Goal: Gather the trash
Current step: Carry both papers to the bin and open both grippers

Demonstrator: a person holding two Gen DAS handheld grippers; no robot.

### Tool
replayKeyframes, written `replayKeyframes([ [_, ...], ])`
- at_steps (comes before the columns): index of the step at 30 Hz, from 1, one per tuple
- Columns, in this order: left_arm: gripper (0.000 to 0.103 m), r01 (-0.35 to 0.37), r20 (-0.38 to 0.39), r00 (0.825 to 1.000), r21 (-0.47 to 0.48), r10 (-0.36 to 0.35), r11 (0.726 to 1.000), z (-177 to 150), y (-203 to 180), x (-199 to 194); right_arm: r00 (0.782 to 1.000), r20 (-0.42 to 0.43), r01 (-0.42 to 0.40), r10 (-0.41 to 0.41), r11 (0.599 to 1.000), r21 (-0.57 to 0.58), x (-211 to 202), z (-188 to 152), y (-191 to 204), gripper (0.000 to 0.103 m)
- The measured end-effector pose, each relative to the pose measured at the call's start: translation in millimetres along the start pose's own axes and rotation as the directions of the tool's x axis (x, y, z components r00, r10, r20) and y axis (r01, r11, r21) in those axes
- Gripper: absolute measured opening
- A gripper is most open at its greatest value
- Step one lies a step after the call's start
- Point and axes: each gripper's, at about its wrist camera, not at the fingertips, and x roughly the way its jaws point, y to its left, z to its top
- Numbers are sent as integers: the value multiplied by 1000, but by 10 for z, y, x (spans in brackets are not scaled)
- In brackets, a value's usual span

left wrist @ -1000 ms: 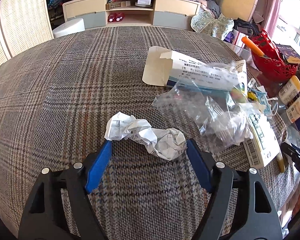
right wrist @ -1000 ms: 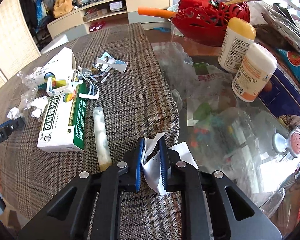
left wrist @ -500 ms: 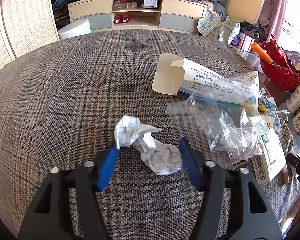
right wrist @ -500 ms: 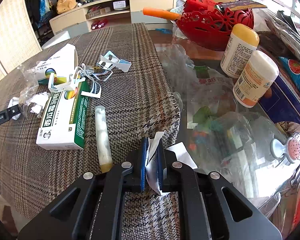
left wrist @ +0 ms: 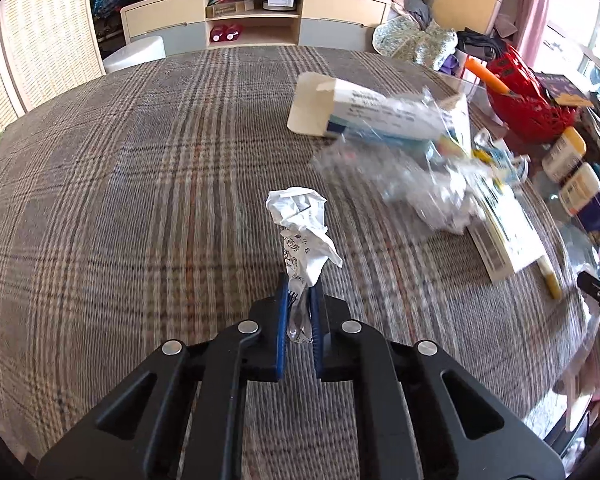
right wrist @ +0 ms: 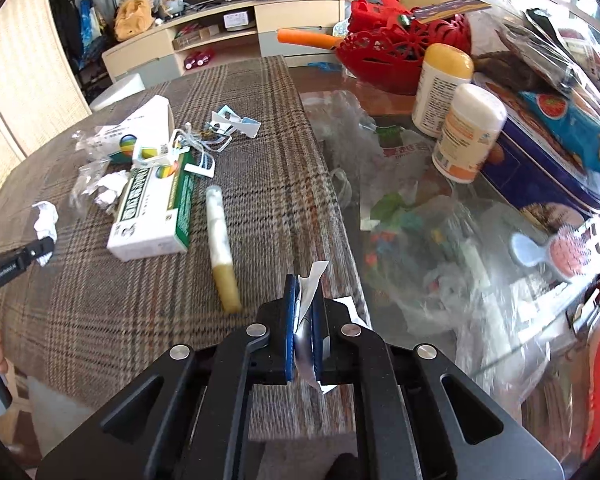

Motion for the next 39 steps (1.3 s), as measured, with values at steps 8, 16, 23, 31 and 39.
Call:
replayKeyframes([
  [8, 8, 1, -21, 1000, 49, 0, 999, -594, -235, -345, 997, 4, -76, 76, 996, 47, -238, -332, 32, 8],
  [16, 8, 80, -24, 997, 58, -79, 995, -1281, -524, -773, 980, -15, -201, 201, 980, -2, -490, -865, 503, 8],
  [23, 8, 133, -64, 989, 42, -130, 990, -1847, -628, -828, 965, -76, -257, 252, 964, -63, -517, -1387, 791, 8],
  [31, 8, 160, -142, 978, 21, -156, 987, -2386, -695, -547, 942, -159, -307, 297, 951, -39, -247, -1833, 842, 8],
  [39, 8, 170, -185, 969, 26, -162, 985, -2531, -744, -264, 939, -173, -313, 299, 948, -59, -87, -1906, 928, 8],
])
